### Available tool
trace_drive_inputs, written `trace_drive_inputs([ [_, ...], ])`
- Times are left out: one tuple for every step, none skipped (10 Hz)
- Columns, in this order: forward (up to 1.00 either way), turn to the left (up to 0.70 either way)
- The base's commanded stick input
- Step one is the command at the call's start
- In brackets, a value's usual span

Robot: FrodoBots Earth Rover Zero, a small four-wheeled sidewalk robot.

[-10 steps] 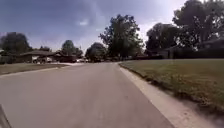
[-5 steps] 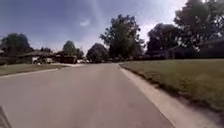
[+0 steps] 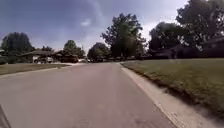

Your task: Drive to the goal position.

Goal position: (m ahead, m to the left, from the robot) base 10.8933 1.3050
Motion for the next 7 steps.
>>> trace_drive_inputs([
  [0.70,0.03],
  [0.70,0.03],
  [0.70,0.03],
  [0.70,0.03],
  [0.70,0.03],
  [0.70,0.03],
  [0.70,0.03],
])
